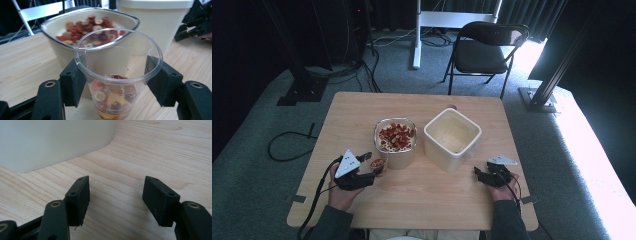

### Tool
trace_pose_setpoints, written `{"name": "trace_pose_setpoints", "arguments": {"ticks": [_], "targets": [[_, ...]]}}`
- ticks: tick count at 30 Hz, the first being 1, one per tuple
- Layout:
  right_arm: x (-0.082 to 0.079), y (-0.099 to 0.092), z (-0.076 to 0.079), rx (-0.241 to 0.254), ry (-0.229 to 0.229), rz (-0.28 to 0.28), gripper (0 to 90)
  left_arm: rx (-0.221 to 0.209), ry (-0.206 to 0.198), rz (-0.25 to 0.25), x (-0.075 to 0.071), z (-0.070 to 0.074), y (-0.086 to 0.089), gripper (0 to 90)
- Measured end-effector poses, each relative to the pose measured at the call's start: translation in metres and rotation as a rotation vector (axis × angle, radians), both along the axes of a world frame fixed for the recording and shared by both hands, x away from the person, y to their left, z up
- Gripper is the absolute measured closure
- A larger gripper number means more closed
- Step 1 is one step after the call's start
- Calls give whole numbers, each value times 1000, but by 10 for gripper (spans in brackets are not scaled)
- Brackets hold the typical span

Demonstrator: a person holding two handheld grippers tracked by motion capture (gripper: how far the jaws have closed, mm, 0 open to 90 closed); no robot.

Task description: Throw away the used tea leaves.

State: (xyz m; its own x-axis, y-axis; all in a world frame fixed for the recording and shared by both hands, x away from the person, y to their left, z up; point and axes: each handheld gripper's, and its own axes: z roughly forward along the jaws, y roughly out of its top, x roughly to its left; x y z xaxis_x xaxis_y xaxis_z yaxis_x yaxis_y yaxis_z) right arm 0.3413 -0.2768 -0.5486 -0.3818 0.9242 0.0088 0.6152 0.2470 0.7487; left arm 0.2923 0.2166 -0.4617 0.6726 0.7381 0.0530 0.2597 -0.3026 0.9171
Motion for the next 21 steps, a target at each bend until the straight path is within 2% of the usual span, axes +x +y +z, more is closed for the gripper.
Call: {"name": "trace_pose_setpoints", "arguments": {"ticks": [10, 14, 21], "targets": [[0, 0, 0, 1, 0, 0, 381, 9, -33, 57, 5, 16, 25, 359], [0, 0, 0, 1, 0, 0, 381, -7, -39, 73, 14, 22, 37, 360], [0, 0, 0, 2, -1, -1, 381, 8, -44, 92, 31, 38, 50, 360]]}}
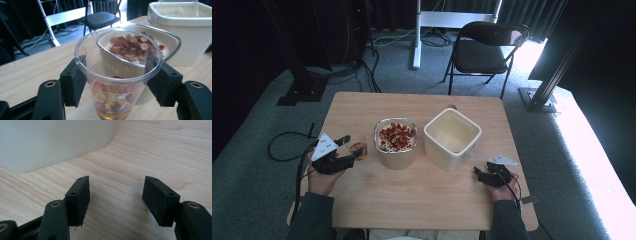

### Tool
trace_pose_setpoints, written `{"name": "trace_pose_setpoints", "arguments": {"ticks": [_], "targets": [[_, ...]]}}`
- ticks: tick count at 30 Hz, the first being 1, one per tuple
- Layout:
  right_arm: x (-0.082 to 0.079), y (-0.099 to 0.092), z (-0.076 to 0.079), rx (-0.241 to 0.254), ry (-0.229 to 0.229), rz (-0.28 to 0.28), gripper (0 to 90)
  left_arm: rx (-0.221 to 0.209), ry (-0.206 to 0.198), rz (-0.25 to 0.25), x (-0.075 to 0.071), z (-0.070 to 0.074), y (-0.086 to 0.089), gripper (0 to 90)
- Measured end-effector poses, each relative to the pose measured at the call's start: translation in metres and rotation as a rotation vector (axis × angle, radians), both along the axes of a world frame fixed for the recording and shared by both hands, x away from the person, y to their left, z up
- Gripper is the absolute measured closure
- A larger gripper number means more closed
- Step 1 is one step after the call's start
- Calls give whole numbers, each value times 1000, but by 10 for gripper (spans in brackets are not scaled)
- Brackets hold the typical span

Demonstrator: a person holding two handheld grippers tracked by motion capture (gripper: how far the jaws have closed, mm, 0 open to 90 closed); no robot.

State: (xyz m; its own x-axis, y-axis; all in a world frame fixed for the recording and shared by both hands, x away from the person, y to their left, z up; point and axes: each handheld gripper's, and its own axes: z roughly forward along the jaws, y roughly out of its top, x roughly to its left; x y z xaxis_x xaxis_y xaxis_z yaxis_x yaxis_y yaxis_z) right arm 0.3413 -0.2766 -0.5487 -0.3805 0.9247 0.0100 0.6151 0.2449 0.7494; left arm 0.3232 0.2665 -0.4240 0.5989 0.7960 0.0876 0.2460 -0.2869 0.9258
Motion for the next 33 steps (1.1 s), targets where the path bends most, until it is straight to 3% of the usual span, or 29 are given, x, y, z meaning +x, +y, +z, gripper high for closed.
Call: {"name": "trace_pose_setpoints", "arguments": {"ticks": [12, 23, 33], "targets": [[0, 0, 0, -1, 0, 1, 381, -12, -8, 8, 35, 29, 7, 360], [0, 0, 0, -2, -1, 2, 380, -19, -7, -2, 61, 44, -4, 360], [0, 0, 0, -3, 0, 4, 378, -15, -29, -14, 74, 62, -18, 360]]}}
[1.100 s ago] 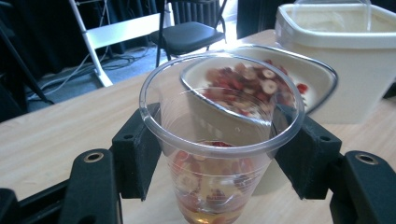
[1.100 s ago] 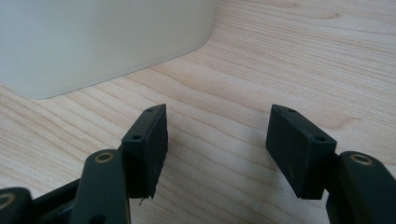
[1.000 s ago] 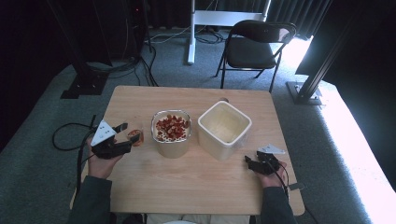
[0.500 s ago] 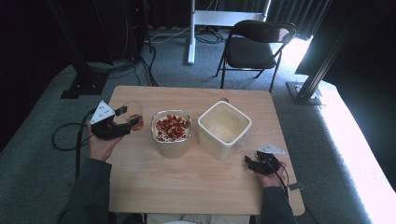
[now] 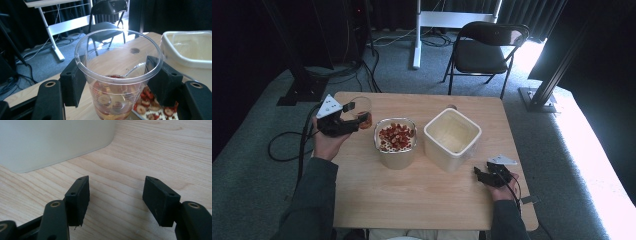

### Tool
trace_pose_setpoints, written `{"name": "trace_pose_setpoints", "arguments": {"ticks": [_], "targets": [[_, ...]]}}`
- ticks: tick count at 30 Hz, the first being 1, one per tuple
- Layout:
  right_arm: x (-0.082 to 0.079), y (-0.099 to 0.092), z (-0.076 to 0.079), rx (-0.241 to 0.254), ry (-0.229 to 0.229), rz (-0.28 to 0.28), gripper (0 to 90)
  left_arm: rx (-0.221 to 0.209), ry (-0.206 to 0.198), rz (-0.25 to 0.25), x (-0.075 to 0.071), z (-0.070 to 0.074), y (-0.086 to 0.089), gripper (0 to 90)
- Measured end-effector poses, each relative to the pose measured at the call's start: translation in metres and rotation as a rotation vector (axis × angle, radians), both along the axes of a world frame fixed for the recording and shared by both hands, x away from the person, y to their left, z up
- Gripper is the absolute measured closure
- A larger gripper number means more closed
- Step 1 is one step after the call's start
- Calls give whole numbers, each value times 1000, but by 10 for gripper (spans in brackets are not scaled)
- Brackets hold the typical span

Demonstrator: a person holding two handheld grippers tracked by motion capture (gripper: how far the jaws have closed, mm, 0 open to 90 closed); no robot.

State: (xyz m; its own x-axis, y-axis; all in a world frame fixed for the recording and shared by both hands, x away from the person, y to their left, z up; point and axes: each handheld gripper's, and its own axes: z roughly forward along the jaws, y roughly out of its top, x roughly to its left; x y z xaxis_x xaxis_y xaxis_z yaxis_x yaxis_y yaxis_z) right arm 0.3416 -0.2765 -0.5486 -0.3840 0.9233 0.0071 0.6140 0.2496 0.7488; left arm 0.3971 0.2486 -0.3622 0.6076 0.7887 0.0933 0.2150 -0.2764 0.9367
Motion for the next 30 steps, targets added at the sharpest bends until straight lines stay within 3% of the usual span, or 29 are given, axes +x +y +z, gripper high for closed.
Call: {"name": "trace_pose_setpoints", "arguments": {"ticks": [23, 30], "targets": [[0, 0, 0, 0, -1, 0, 378, 48, -25, -17, 16, 18, -20, 360], [0, 0, 0, 2, -1, 1, 377, 128, -54, -17, 14, 26, -30, 360]]}}
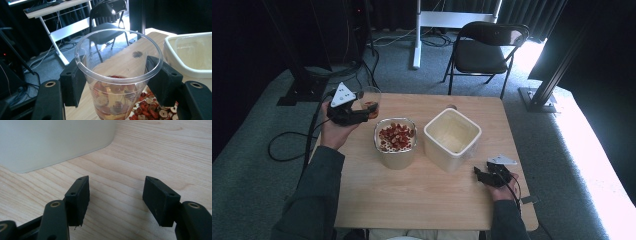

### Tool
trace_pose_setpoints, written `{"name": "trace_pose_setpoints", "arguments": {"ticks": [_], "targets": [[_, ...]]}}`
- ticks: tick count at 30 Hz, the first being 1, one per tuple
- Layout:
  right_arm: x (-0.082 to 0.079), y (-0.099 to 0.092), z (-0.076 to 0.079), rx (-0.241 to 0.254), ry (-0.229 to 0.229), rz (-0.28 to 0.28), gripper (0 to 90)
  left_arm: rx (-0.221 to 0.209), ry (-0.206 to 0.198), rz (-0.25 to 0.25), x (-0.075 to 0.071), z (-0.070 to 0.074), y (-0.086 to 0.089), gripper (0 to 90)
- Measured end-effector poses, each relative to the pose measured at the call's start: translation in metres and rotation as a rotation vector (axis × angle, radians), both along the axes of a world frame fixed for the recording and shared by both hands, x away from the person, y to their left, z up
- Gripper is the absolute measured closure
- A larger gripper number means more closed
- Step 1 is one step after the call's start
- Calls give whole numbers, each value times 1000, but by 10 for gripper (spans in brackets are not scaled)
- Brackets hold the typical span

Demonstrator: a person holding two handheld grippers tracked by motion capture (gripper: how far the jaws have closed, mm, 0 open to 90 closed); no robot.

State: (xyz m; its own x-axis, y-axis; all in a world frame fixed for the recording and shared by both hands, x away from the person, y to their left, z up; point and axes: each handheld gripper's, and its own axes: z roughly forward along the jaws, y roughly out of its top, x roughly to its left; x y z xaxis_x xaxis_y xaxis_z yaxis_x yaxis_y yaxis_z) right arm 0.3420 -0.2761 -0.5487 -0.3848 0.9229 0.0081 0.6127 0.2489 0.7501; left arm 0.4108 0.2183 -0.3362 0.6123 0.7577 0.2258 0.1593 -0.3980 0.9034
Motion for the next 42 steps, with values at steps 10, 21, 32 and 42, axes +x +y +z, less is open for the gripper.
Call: {"name": "trace_pose_setpoints", "arguments": {"ticks": [10, 21, 32, 42], "targets": [[0, 0, 0, -1, 0, 1, 377, 60, -24, -24, -6, 0, -13, 359], [0, 0, 0, -1, 0, 2, 377, 162, -34, -16, -10, -4, -21, 360], [0, 0, 0, 0, 0, 1, 377, 361, -112, 50, -14, -13, -34, 368], [0, 0, 0, 0, 0, 1, 377, 540, -191, 95, -18, -19, -48, 369]]}}
